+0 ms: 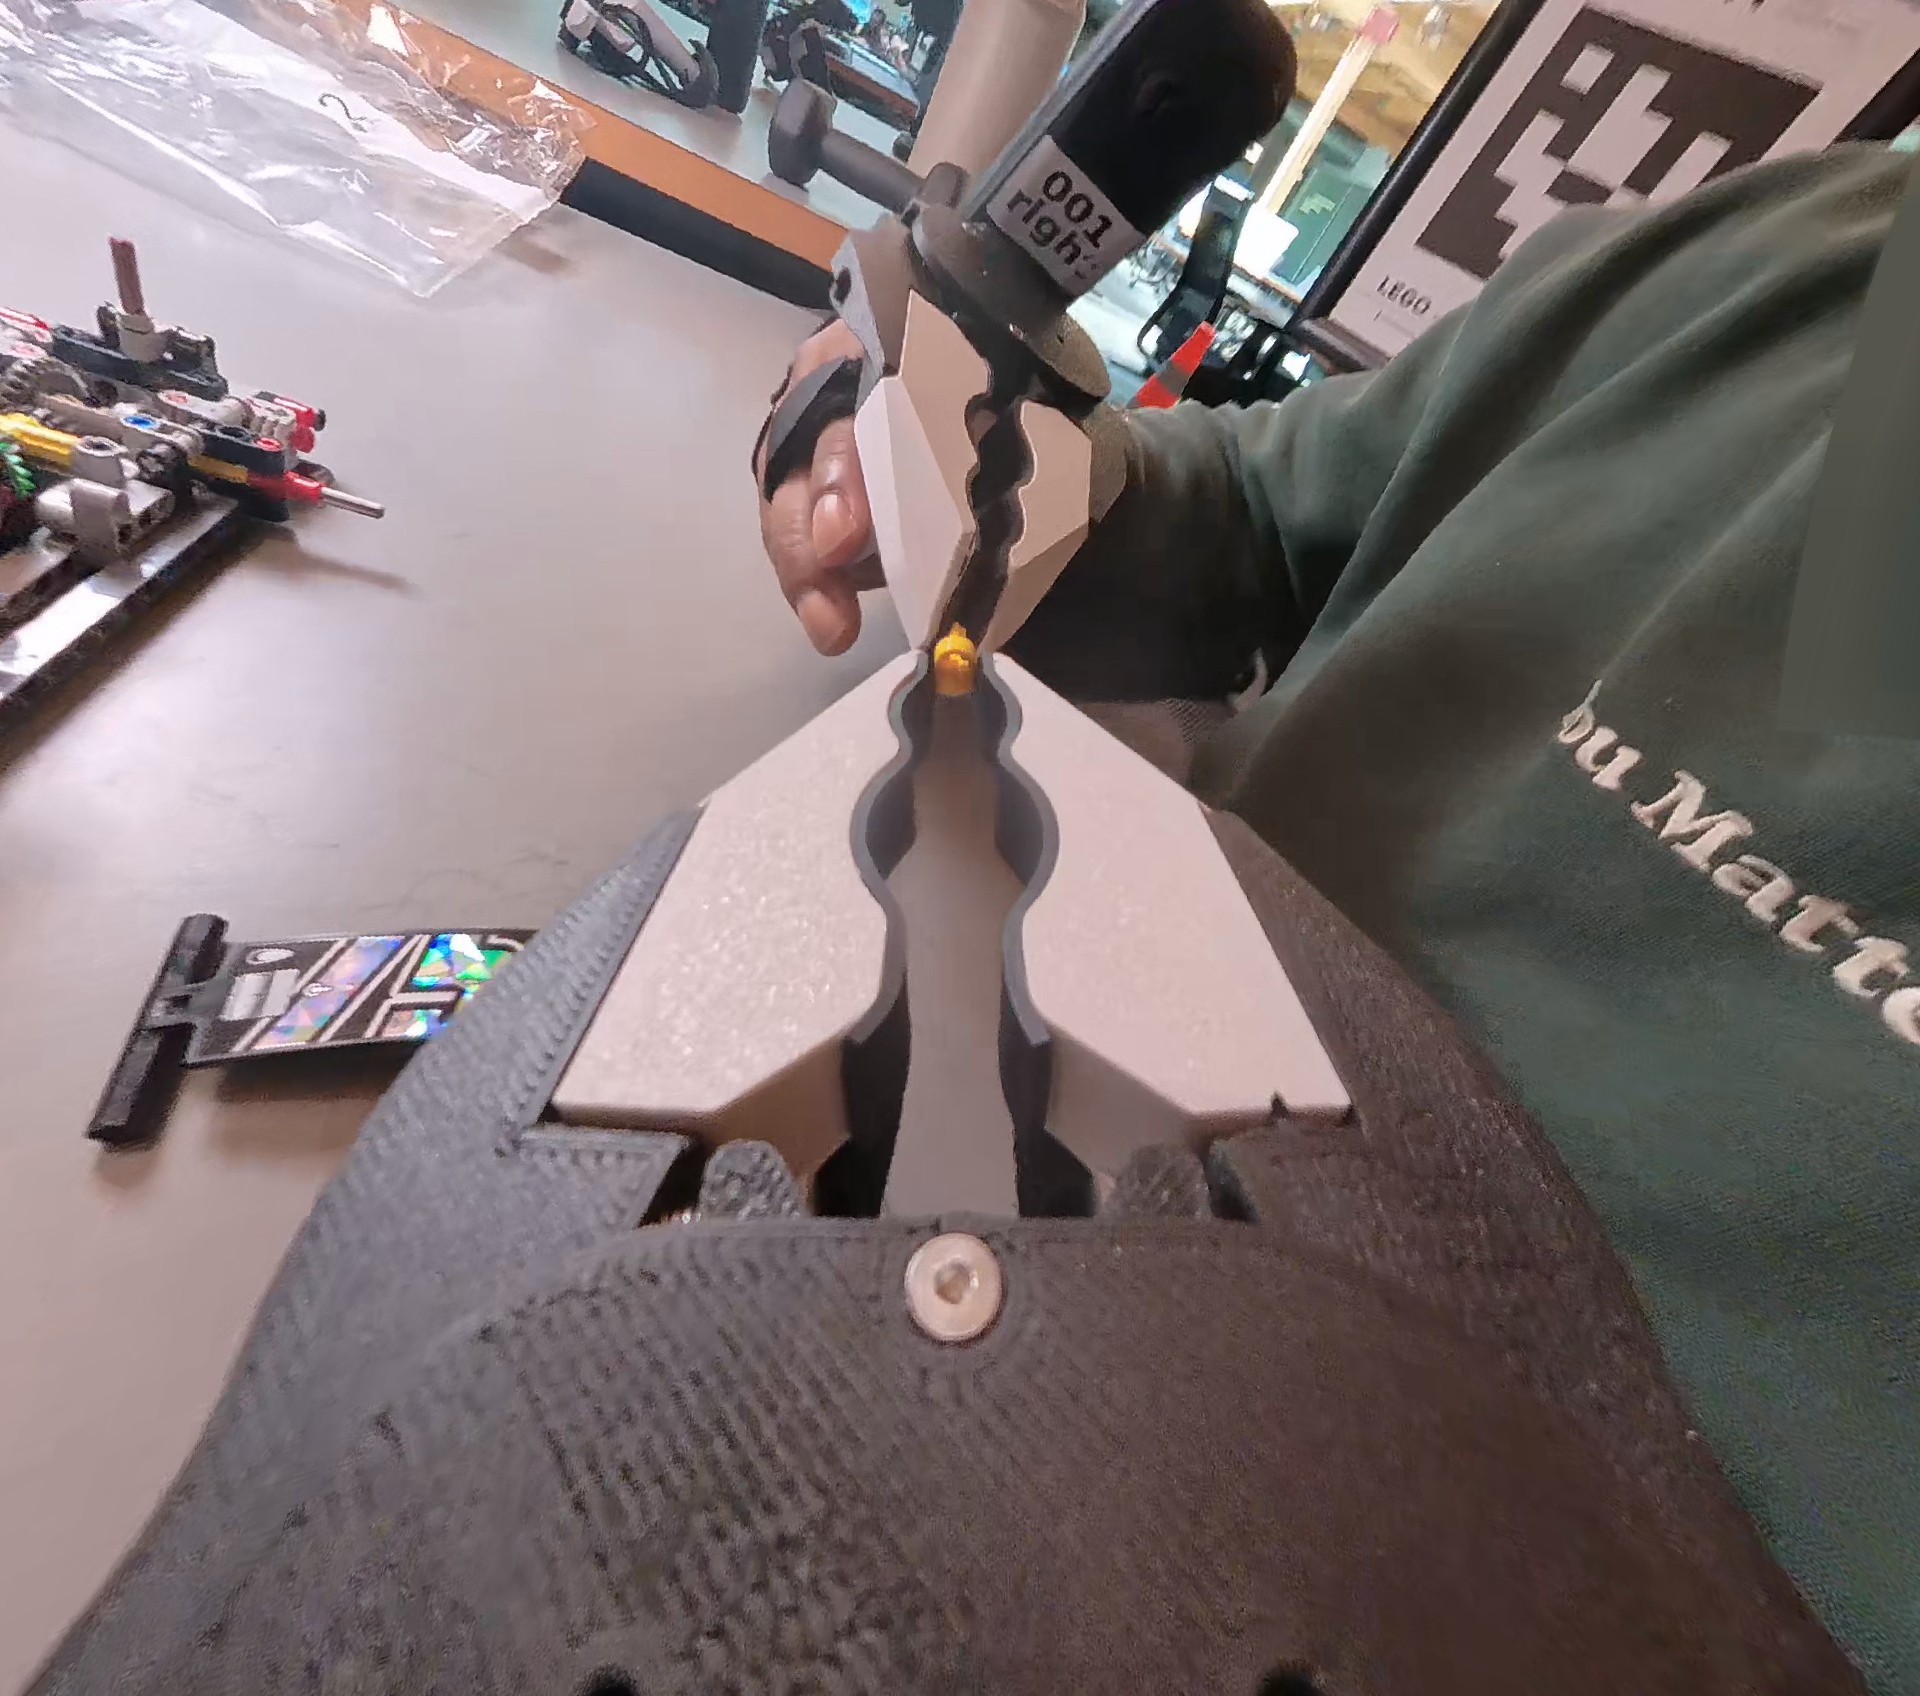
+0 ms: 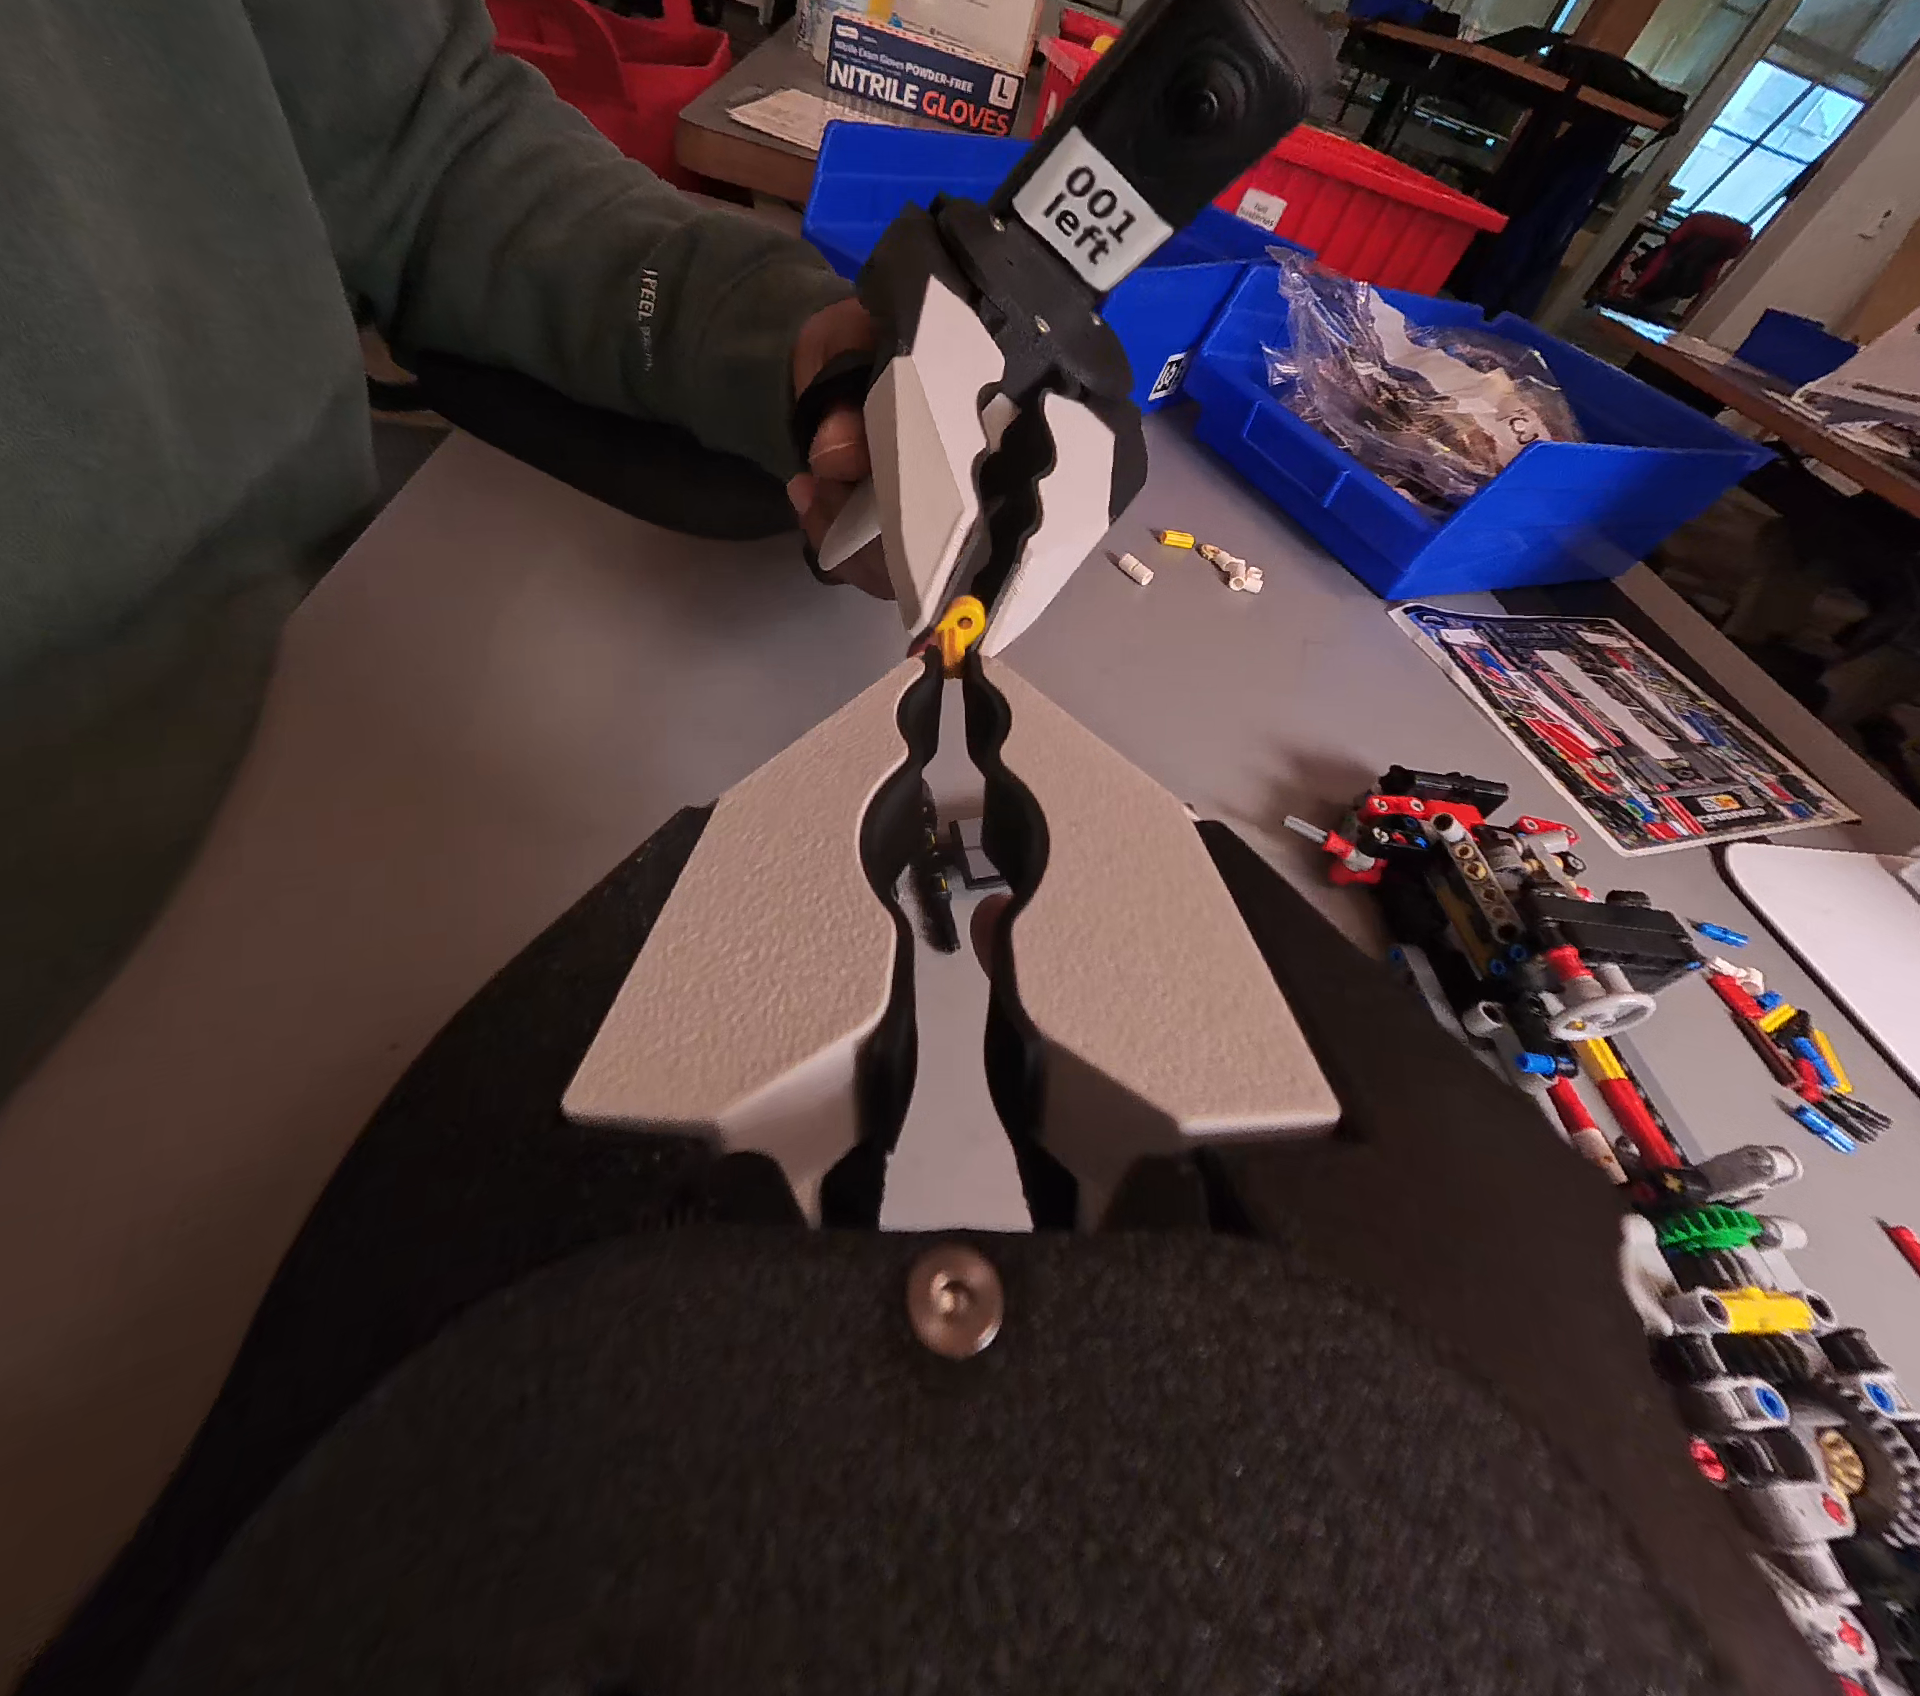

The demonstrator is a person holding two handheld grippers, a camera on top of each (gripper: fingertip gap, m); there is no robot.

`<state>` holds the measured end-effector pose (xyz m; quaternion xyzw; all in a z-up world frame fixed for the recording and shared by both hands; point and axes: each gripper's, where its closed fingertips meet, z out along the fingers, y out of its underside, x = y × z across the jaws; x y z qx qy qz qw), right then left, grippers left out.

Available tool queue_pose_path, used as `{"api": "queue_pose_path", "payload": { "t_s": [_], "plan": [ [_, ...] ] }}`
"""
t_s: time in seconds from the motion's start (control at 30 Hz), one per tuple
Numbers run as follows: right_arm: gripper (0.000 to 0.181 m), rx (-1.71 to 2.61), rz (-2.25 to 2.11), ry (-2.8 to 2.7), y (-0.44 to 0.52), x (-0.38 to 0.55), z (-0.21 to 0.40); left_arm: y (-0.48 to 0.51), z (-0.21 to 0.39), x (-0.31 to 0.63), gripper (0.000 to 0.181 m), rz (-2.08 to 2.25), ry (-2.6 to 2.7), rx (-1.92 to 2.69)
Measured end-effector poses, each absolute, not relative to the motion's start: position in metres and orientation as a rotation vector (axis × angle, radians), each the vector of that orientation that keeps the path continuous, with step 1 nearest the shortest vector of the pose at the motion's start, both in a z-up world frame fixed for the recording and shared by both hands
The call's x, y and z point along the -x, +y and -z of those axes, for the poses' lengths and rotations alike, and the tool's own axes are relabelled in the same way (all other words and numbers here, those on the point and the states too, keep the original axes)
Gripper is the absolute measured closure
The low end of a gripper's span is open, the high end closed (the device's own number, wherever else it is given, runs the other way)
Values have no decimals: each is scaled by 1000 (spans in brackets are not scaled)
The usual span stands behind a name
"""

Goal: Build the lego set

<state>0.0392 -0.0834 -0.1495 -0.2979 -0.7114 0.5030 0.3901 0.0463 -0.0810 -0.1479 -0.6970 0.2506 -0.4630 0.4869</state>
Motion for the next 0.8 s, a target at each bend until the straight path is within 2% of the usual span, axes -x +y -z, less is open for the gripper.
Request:
{"api": "queue_pose_path", "payload": {
  "t_s": [0.47,0.8],
  "plan": [
    [180,804,-1413,-1783,-84,-42,145,-84,146,-44,169,965,713,1665],
    [180,810,-1418,-1799,-87,-40,149,-85,144,-48,176,793,804,1606]
  ]
}}
